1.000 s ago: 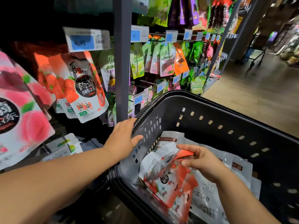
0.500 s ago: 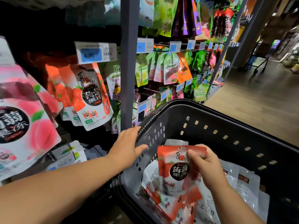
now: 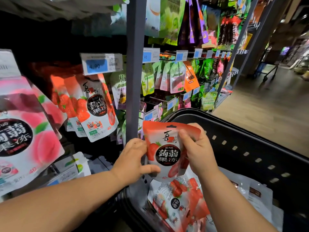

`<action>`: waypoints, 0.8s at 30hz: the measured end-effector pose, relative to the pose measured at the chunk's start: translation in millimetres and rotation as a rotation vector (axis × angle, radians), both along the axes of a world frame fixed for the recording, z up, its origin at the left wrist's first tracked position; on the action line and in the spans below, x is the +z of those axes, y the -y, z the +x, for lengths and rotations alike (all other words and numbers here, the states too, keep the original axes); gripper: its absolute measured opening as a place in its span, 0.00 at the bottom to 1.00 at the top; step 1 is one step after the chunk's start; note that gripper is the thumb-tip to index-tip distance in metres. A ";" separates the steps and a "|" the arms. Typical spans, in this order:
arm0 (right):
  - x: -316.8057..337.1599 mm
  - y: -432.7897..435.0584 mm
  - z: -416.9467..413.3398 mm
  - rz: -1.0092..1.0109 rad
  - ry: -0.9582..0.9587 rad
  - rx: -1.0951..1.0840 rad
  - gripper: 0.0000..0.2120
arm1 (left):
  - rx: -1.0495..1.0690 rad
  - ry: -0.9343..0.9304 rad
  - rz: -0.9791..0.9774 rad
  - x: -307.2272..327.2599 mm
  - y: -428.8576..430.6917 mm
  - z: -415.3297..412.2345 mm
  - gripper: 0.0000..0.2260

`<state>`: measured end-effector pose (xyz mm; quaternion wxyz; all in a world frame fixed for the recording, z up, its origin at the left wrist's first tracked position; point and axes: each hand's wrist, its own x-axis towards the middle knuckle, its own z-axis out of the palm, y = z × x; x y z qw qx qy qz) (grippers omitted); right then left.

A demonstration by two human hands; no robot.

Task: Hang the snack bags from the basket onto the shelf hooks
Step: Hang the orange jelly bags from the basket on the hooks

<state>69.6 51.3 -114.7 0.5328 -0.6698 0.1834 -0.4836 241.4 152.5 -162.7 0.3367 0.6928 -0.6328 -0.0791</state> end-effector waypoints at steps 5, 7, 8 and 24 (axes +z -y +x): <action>3.1 -5.3 11.8 0.015 0.018 0.085 0.04 | 0.017 -0.454 0.035 -10.6 2.3 4.7 0.38; 2.3 -6.6 15.7 0.009 0.014 0.112 0.08 | -0.013 -0.556 0.034 -12.0 0.2 5.5 0.34; 1.3 -7.3 17.2 0.004 0.004 0.116 0.08 | -0.024 -0.584 0.035 -10.7 -0.8 3.4 0.31; -120.7 36.1 -63.8 0.020 -1.326 -0.228 0.12 | 0.199 -0.510 0.047 -16.1 -5.0 -10.7 0.26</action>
